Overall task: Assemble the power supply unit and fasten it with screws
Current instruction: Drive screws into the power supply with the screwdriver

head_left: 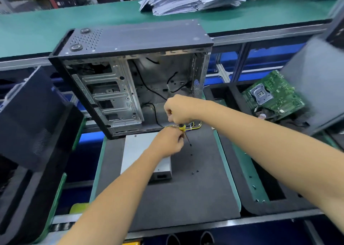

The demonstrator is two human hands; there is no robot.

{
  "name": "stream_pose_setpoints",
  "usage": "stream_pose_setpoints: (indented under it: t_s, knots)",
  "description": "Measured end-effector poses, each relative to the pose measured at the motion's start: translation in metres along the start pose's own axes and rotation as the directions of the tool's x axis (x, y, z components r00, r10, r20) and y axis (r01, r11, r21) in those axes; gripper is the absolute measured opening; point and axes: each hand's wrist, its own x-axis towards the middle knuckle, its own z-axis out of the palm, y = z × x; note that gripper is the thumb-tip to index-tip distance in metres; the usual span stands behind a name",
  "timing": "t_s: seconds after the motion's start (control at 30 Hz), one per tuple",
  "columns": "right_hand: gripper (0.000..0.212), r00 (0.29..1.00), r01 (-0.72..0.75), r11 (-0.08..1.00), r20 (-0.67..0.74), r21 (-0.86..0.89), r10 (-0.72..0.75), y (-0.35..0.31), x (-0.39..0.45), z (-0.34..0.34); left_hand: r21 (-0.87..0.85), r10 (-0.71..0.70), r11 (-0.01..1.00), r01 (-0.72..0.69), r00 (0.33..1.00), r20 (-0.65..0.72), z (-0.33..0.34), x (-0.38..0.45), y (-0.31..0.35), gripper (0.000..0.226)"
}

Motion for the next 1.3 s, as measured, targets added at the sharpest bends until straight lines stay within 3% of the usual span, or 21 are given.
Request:
stream_pose_setpoints:
  t_s: [0.07,0.2,0.43,0.57,0.67,0.73,0.9,1.1,1.2,1.3]
  knots:
    - [0.012,0.999,-0.030,0.999,-0.017,0.042,0.030,0.019,-0.012,0.006,0.031,-0.025,0.999,0.023,0.996,0.082,0.017,0.008,0.008,0.010]
    - [0.013,0.995,-0.094,0.983,-0.016,0.160,0.098,0.051,-0.030,0.022,0.149,-0.099,0.987,0.051,0.936,0.337,0.043,0.020,0.015,0.021]
    - [0.016,0.992,-0.119,0.963,-0.021,0.243,0.128,0.075,-0.038,0.038,0.200,-0.141,0.978,0.065,0.908,0.394,0.065,0.034,0.029,0.022]
    - [0.015,0.995,-0.089,0.966,-0.028,0.242,0.099,0.078,-0.040,0.038,0.195,-0.179,0.975,0.110,0.905,0.385,0.068,0.036,0.031,0.006]
    - [0.013,0.996,-0.067,0.971,-0.042,0.230,0.079,0.077,-0.040,0.036,0.180,-0.207,0.973,0.143,0.885,0.416,0.068,0.035,0.035,0.008]
    - [0.013,0.994,-0.066,0.967,-0.071,0.247,0.086,0.074,-0.039,0.031,0.080,-0.221,0.975,0.206,0.894,0.389,0.063,0.035,0.039,0.010]
    - [0.021,0.957,-0.012,0.904,-0.256,0.427,0.134,0.048,-0.025,0.003,-0.223,-0.297,0.918,0.329,0.941,0.165,0.018,0.029,0.031,0.015]
    - [0.023,0.922,0.110,0.861,-0.374,0.497,0.098,0.006,0.001,-0.018,-0.531,-0.445,0.765,0.365,0.895,-0.026,-0.032,-0.006,-0.013,0.023]
    - [0.019,0.914,0.148,0.868,-0.400,0.474,0.062,-0.009,0.012,-0.019,-0.657,-0.509,0.668,0.349,0.859,-0.061,-0.038,-0.021,-0.032,0.010]
    - [0.018,0.910,0.166,0.863,-0.412,0.478,0.053,-0.017,0.022,-0.017,-0.712,-0.516,0.625,0.319,0.854,-0.071,-0.037,-0.026,-0.043,0.012]
